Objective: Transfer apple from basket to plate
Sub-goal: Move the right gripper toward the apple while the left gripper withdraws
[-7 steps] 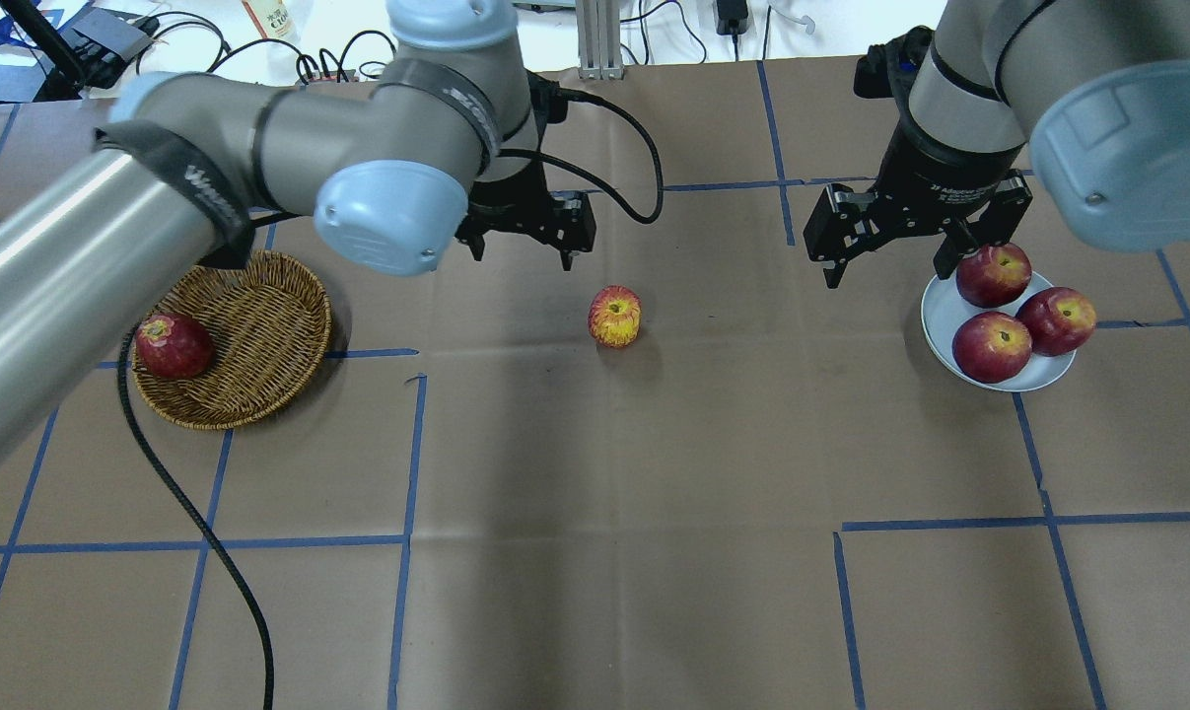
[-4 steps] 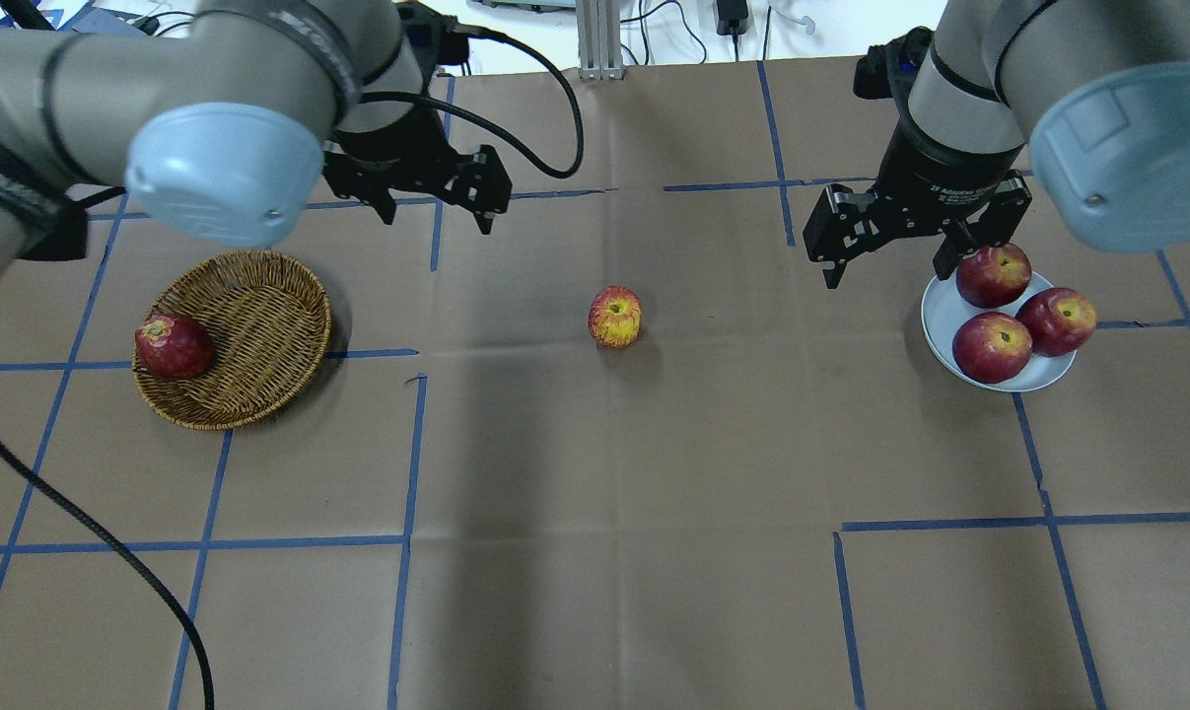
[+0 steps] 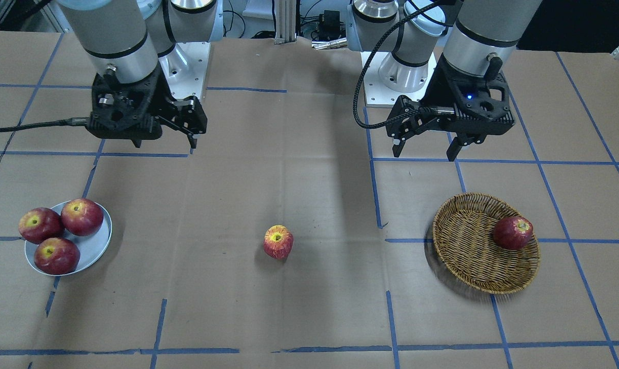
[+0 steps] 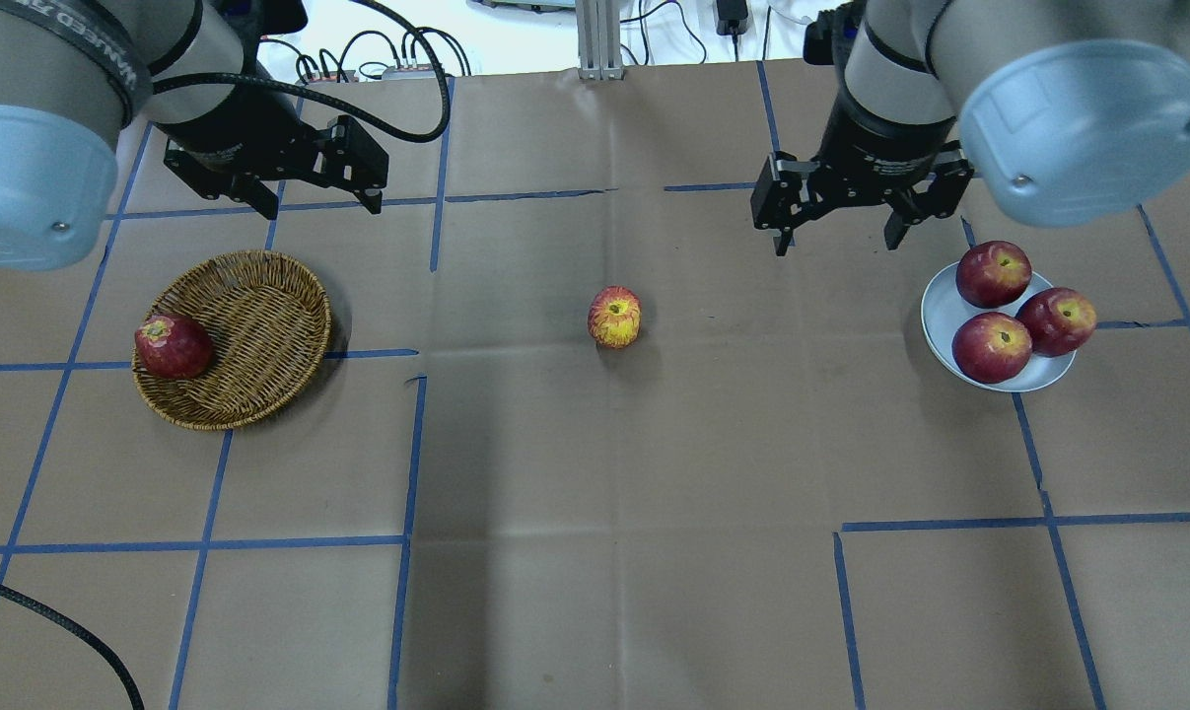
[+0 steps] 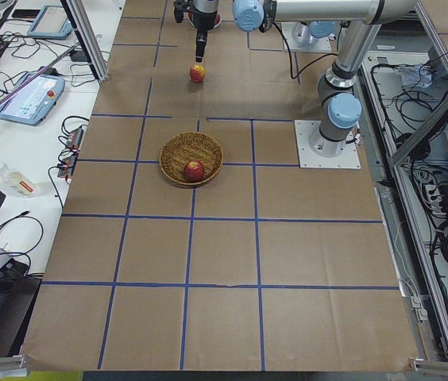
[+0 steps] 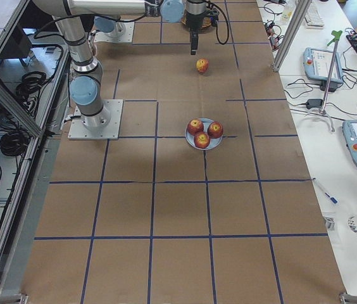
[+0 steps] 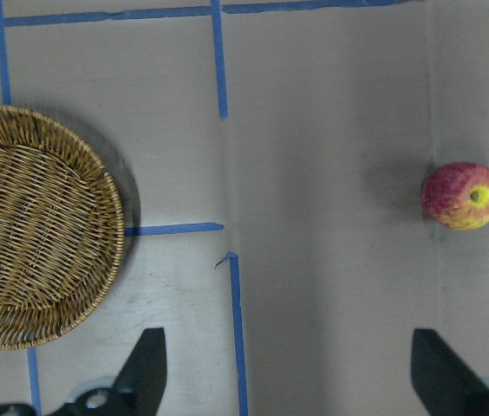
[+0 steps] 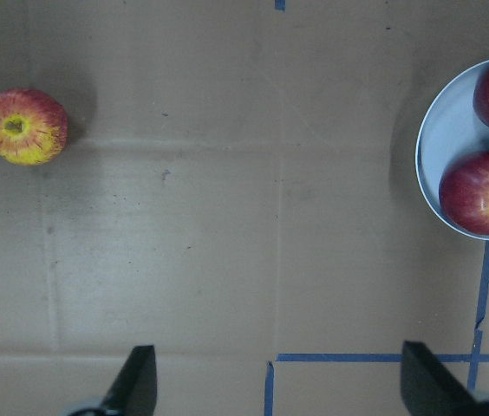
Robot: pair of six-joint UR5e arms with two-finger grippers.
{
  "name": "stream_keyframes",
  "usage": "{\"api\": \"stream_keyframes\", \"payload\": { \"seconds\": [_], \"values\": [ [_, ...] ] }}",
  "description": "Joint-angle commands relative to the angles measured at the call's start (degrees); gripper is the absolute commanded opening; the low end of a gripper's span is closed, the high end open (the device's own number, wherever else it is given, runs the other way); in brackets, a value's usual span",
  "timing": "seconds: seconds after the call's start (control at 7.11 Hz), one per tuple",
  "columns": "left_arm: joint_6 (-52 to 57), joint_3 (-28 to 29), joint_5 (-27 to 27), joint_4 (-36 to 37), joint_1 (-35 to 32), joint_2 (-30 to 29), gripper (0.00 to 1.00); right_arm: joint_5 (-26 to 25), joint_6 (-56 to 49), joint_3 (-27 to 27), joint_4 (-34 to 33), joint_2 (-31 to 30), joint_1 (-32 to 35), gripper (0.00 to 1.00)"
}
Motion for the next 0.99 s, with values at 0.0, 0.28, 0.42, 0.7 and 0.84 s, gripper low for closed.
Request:
{"api": "stream_keyframes", "payload": {
  "seconds": [0.0,0.28,0.42,0.7,0.84],
  "values": [
    [0.1,0.1,0.2,-3.4,0.2,2.8,0.99,-0.5,9.8,-7.4,-3.5,10.0,9.5,1.0],
    [0.6,0.0,0.1,-7.6,-1.1,2.0,0.99,-0.8,16.5,-7.9,-13.0,16.9,14.0,1.0],
    [1.9,0.1,0.3,-10.1,-3.7,2.0,0.99,-0.8,17.3,-7.6,-15.2,18.9,14.4,1.0],
    [3.0,0.2,2.4,-12.3,-4.8,3.5,0.99,-0.8,17.2,-4.4,-19.4,21.9,14.5,1.0],
    [2.9,1.3,5.9,-14.6,-4.8,3.7,0.99,-1.0,17.3,-0.7,-27.4,23.5,14.4,1.0]
  ]
}}
